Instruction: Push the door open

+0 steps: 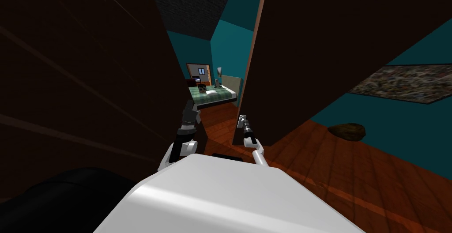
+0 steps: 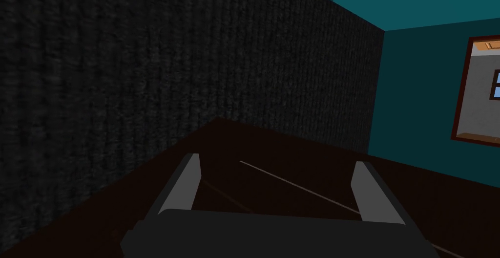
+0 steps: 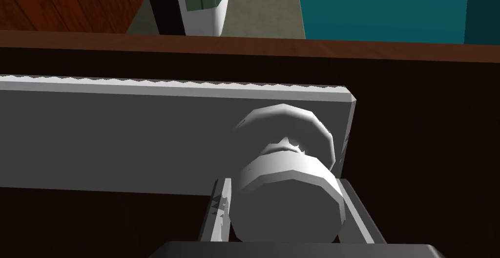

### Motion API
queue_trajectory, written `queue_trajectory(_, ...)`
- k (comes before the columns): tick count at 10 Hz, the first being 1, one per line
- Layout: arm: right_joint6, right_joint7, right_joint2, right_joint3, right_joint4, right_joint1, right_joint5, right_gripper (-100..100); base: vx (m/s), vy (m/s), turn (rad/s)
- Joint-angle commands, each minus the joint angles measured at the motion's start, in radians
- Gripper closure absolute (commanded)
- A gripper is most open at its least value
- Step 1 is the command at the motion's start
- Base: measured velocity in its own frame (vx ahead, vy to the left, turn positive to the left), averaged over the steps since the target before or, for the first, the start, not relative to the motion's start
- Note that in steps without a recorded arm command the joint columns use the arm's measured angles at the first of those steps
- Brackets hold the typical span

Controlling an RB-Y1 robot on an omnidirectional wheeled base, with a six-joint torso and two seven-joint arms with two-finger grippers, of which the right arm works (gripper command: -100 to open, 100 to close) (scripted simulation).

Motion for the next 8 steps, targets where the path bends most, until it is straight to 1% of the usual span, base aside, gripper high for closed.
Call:
queue_trajectory(1,-0.002,0.006,-0.010,0.003,-0.007,-0.002,-0.006,100,0.190,-0.009,-0.135)
queue_trajectory(4,0.000,0.023,-0.021,0.029,-0.013,0.003,-0.025,100,0.231,-0.015,-0.232)
queue_trajectory(5,0.006,0.019,-0.028,0.036,-0.022,0.008,-0.021,-100,-0.040,-0.001,-0.041)
queue_trajectory(6,0.006,0.019,-0.028,0.036,-0.022,0.008,-0.021,-100,-0.200,-0.004,0.018)
queue_trajectory(8,0.012,0.017,-0.028,0.047,-0.030,0.012,-0.021,-100,-0.251,-0.004,-0.007)
